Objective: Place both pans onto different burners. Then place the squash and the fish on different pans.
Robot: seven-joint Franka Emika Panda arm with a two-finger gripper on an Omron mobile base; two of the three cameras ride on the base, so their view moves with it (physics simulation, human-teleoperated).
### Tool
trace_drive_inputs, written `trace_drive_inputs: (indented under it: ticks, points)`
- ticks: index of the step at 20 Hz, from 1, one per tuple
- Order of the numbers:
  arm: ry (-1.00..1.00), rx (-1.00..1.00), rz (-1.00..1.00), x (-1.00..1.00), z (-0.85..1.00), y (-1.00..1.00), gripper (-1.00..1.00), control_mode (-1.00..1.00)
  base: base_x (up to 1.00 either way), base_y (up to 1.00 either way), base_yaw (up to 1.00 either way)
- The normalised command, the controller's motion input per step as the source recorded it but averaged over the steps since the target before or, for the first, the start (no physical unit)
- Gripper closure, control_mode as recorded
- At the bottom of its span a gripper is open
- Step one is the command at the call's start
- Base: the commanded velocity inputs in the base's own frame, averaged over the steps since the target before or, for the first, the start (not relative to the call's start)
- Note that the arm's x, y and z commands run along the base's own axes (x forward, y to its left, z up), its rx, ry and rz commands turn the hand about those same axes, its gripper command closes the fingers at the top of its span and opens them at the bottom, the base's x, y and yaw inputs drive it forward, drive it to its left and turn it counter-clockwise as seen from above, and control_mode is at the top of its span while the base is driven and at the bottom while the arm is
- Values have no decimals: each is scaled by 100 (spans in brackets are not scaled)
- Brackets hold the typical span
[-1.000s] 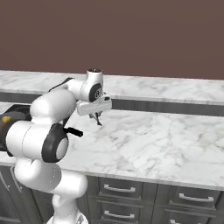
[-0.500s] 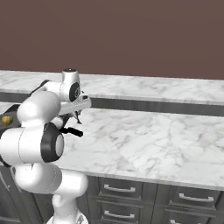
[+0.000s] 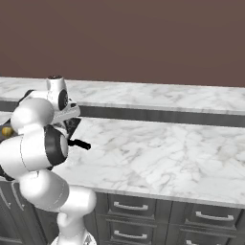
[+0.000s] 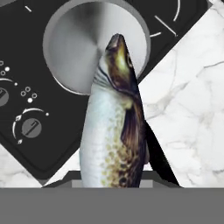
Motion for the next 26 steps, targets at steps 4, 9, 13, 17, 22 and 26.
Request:
trace_drive_inputs:
  ticks: [4,9,13,17,22,26]
  points:
    - [0,-2,7,0,0,81,100,-100,0,0,0]
    - [0,-3,6,0,-7,67,100,-100,0,0,0]
    - [-4,-5,2,2,-19,52,100,-100,0,0,0]
    - [-6,-3,0,18,-22,30,100,-100,0,0,0]
    - [-5,-1,0,21,-22,14,100,-100,0,0,0]
    - [-5,-1,0,18,-24,12,100,-100,0,0,0]
